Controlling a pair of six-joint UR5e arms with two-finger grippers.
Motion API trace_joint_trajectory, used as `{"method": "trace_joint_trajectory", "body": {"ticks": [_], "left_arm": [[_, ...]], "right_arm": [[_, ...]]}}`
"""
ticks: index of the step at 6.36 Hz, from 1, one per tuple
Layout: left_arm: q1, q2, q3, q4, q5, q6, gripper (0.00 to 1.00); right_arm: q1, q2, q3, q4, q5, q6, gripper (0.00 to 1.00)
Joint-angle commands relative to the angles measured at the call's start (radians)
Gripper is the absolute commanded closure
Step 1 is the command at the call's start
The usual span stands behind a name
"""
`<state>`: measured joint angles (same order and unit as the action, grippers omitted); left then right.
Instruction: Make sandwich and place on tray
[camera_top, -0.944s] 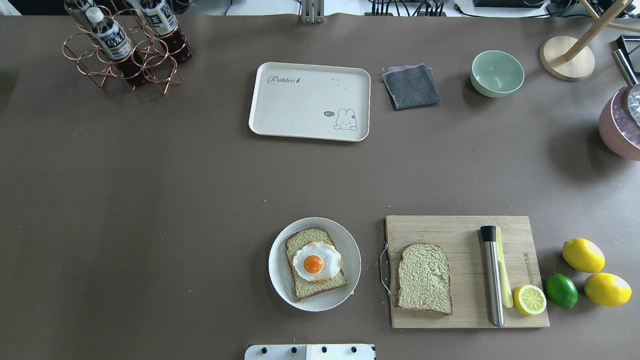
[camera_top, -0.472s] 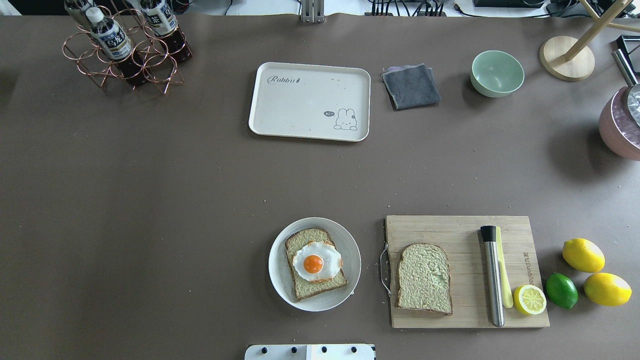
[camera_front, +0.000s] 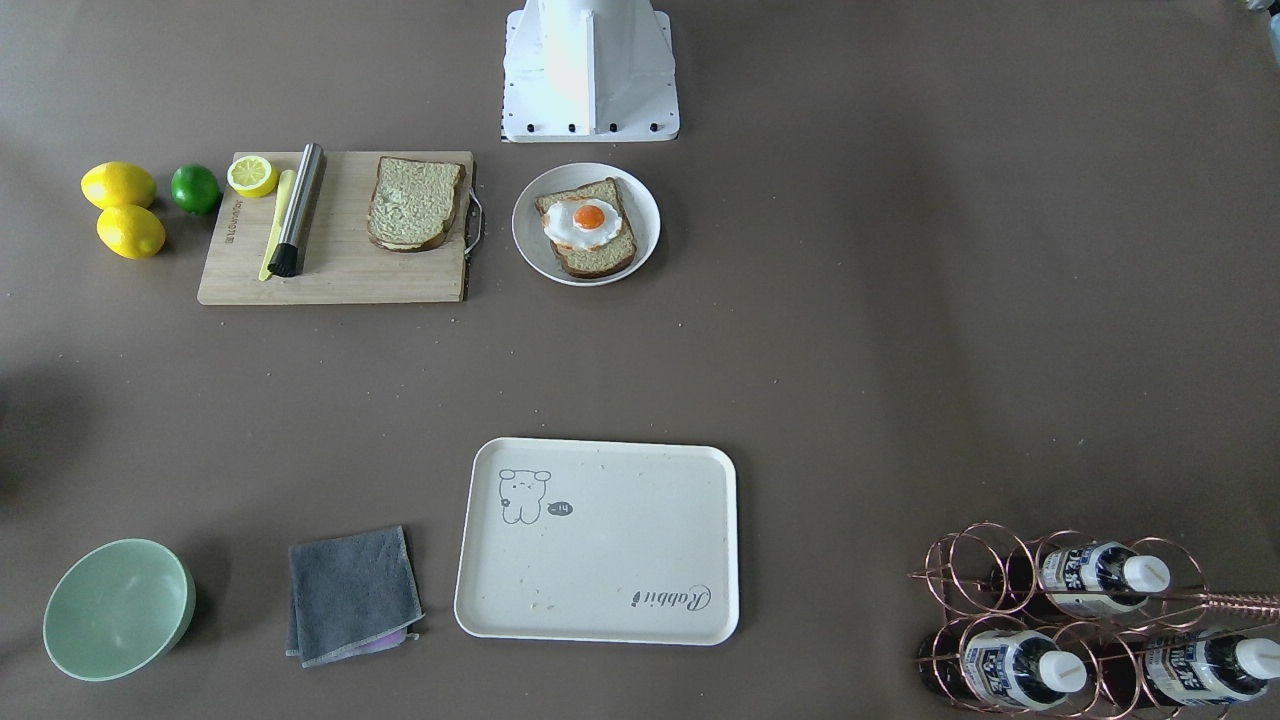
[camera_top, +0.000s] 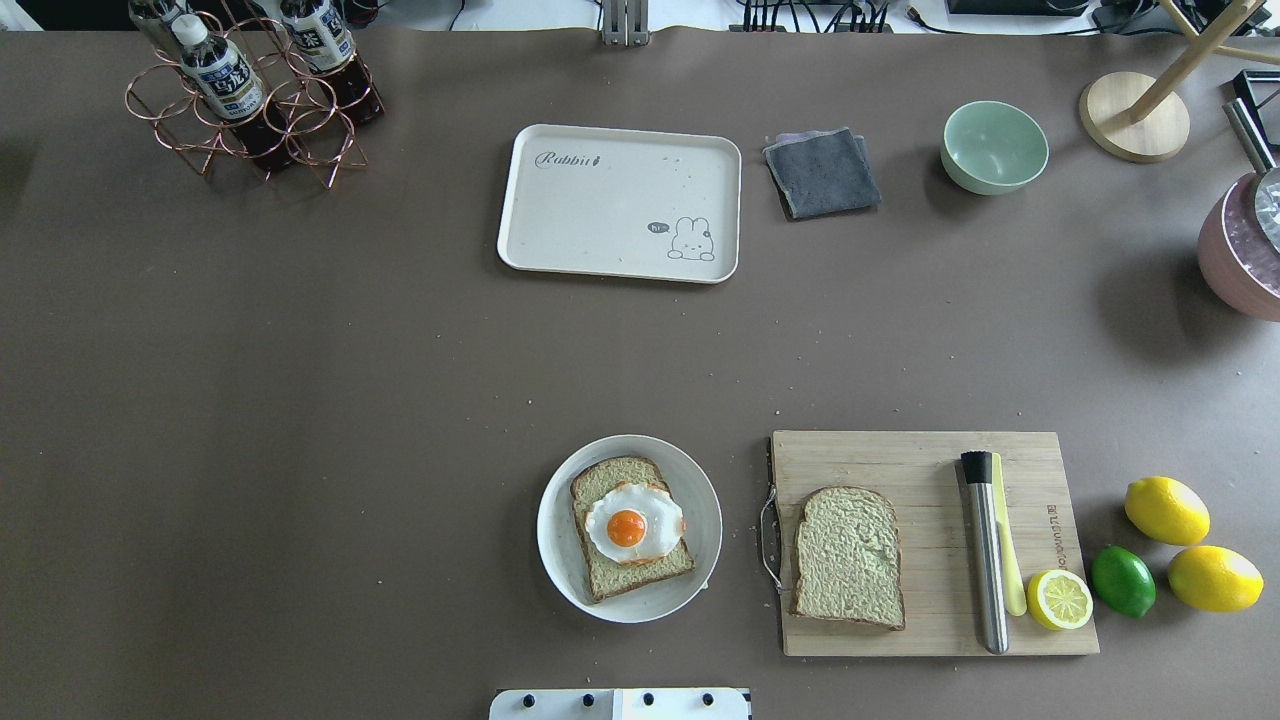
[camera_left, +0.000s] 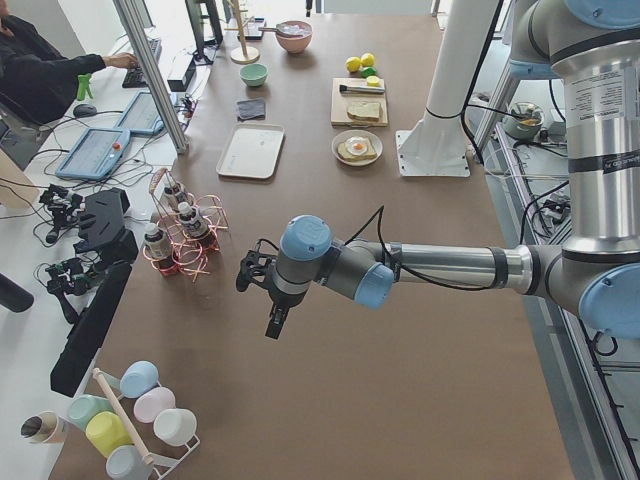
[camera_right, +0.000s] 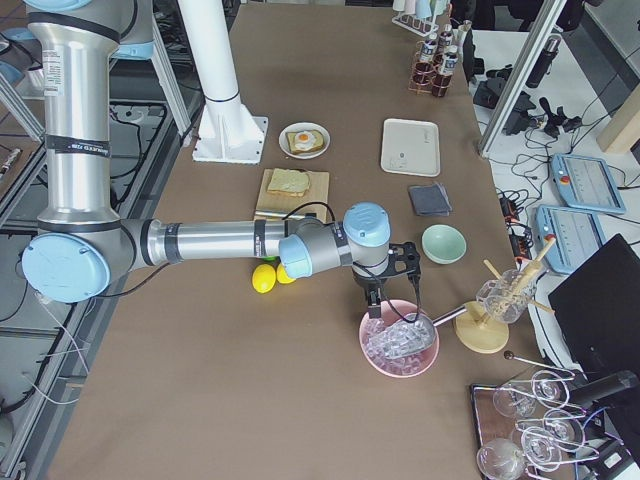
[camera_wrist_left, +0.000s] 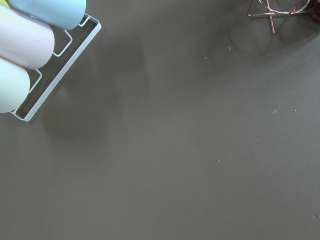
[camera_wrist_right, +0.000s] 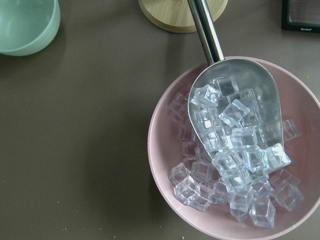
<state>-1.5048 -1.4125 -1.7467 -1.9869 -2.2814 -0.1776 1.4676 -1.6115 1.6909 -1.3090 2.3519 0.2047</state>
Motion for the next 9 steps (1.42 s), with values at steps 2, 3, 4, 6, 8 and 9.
{"method": "trace_joint_trajectory", "body": {"ticks": [2, 3, 4, 6, 8, 9], "left_arm": [[0.117, -0.058, -0.086, 0.0, 0.005, -0.263, 0.03], [0.199, -0.09, -0.138, -0.001, 0.009, -0.456, 0.03], [0.271, -0.112, -0.181, -0.003, 0.047, -0.567, 0.03], [0.42, -0.199, -0.217, -0.001, 0.124, -0.789, 0.03], [0.632, -0.246, -0.252, 0.002, 0.323, -0.978, 0.03], [0.675, -0.247, -0.269, 0.005, 0.359, -1.02, 0.03]], "right_arm": [[-0.094, 0.06, 0.094, -0.001, 0.012, 0.15, 0.0], [-0.184, 0.067, 0.142, 0.005, 0.003, 0.279, 0.0], [-0.232, 0.07, 0.174, 0.046, 0.004, 0.373, 0.0], [-0.344, 0.079, 0.277, 0.071, -0.008, 0.601, 0.0], [-0.569, 0.078, 0.357, 0.079, -0.183, 0.798, 0.0], [-0.666, 0.076, 0.358, 0.12, -0.251, 0.891, 0.0]]}}
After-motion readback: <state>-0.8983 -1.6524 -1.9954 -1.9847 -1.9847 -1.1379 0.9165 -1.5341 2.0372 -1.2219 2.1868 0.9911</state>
